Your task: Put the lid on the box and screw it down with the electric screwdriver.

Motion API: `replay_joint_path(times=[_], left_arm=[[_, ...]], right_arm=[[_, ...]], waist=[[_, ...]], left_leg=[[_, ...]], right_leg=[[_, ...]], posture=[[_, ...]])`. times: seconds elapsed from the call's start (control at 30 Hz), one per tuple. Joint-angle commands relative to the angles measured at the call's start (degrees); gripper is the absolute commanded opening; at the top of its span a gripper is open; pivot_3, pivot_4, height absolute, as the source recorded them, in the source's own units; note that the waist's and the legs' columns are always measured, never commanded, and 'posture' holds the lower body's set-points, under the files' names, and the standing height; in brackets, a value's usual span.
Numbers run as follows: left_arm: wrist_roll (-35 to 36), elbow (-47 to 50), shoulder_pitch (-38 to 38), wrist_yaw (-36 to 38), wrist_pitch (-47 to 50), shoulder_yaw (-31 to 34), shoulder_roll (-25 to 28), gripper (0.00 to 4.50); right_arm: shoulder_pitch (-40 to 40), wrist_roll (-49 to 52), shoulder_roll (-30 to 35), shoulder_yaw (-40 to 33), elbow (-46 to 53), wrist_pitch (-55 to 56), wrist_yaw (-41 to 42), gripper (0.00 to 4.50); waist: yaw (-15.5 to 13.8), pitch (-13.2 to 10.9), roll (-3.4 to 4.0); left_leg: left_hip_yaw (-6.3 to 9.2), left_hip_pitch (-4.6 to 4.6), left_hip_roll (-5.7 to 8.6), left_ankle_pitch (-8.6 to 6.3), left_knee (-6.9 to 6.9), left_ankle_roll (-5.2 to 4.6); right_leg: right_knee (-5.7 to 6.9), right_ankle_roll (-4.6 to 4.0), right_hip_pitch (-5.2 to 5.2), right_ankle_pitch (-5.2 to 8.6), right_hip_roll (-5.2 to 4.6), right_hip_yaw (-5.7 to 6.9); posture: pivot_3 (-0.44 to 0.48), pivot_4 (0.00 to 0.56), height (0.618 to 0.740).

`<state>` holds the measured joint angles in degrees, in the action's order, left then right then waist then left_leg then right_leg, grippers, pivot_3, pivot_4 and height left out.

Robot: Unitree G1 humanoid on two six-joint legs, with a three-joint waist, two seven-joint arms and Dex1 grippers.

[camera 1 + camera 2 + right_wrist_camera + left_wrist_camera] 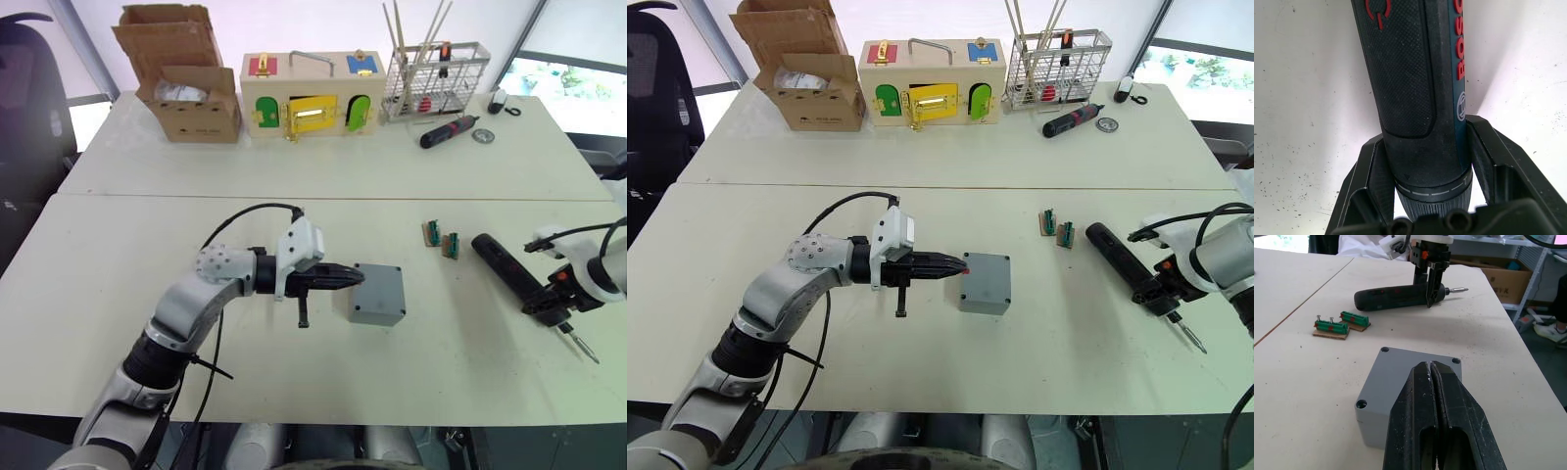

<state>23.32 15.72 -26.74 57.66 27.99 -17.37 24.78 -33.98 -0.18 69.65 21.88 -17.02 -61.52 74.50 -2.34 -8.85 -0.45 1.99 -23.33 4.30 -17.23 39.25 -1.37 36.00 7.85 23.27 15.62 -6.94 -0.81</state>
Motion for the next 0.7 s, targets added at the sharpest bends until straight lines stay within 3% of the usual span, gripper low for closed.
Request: replay_joint_path(times=[0.03,0.13,0.23,0.3,0.4,0.43,0.5,0.57,0.63,0.7], left_arm=[[0.2,-0.2,-0.7,1.0,-1.1,0.7,0.5,0.00],[0.5,-1.5,-1.4,2.1,-1.2,1.7,1.0,0.00],[0.9,-5.1,-3.6,4.0,-1.9,2.9,1.6,0.00],[0.8,-7.9,-5.3,5.1,-2.6,3.4,1.6,0.00],[0.4,-10.5,-6.8,6.5,-3.5,3.6,1.6,0.00],[0.5,-11.4,-7.6,7.2,-3.7,3.5,1.4,0.00],[0.4,-13.6,-10.3,9.4,-3.7,2.4,0.8,0.00],[0.1,-15.2,-12.0,11.3,-3.9,1.6,0.4,0.00],[-0.2,-16.8,-13.2,12.8,-4.0,1.2,-0.1,0.00],[-0.8,-17.8,-14.1,13.5,-4.2,0.4,-0.8,0.00]], right_arm=[[-1.4,3.2,-2.1,-3.0,-4.9,-3.9,0.3,1.80],[-5.9,6.3,-2.3,-9.3,-7.7,-8.6,-0.5,1.80],[-11.5,11.7,-1.3,-23.8,-9.6,-20.7,-4.1,1.80],[-14.4,15.1,-3.5,-37.7,-7.5,-28.7,-7.3,1.80],[-14.4,19.6,-7.3,-50.8,-3.1,-31.0,-13.4,1.80],[-12.8,22.8,-10.8,-56.9,3.4,-31.0,-16.1,1.80],[-10.2,27.0,-27.6,-69.8,31.5,-31.0,-21.1,1.80],[-10.8,27.6,-43.2,-76.4,51.2,-31.0,-27.8,1.80],[-10.6,25.9,-55.5,-77.0,63.7,-31.0,-33.9,1.80],[-7.4,26.5,-62.7,-74.6,70.0,-30.5,-36.9,1.80]], waist=[[0.2,0.0,-0.01],[0.3,-0.1,0.09],[0.3,-0.3,0.76],[0.2,-0.3,1.16],[0.2,-0.3,1.14],[0.2,-0.3,1.14],[0.4,-0.3,0.93],[1.5,-0.3,1.08],[1.5,-0.3,1.15],[1.5,-0.2,1.05]], left_leg=[[0.00,0.00,0.00,0.00,0.00,0.00],[-0.05,-0.01,0.00,0.02,0.00,0.03],[-0.15,-0.11,0.00,0.05,-0.03,0.07],[-0.26,-0.26,0.00,0.05,-0.08,0.07],[-0.25,-0.40,-0.12,0.08,-0.28,0.12],[-0.21,-0.42,-0.15,0.08,-0.32,0.13],[-0.22,-0.43,-0.14,0.07,-0.32,0.15],[-0.28,-0.62,-0.17,0.10,-0.09,0.18],[-0.30,-0.89,-0.09,0.23,0.00,0.37],[-0.14,-1.03,-0.04,0.30,0.01,0.47]], right_leg=[[0.00,0.00,0.00,0.00,0.00,0.00],[0.01,0.00,0.07,0.00,0.00,-0.03],[0.08,0.01,0.29,0.00,-0.02,-0.10],[0.15,0.01,0.52,-0.01,-0.03,-0.16],[0.21,0.01,0.80,0.00,0.05,-0.07],[0.22,0.02,0.82,-0.01,0.07,-0.03],[0.23,0.02,0.81,-0.01,0.06,-0.01],[0.46,0.08,1.10,-0.04,0.09,-0.10],[1.32,0.14,1.66,-0.05,0.02,-0.15],[1.67,0.14,1.86,-0.06,0.03,-0.10]], posture=[[0.000,0.150,0.737],[0.000,0.150,0.737],[0.000,0.150,0.737],[0.000,0.150,0.737],[0.000,0.150,0.737],[0.000,0.150,0.737],[0.000,0.150,0.737],[0.000,0.150,0.737],[0.000,0.150,0.737],[0.000,0.150,0.737]])
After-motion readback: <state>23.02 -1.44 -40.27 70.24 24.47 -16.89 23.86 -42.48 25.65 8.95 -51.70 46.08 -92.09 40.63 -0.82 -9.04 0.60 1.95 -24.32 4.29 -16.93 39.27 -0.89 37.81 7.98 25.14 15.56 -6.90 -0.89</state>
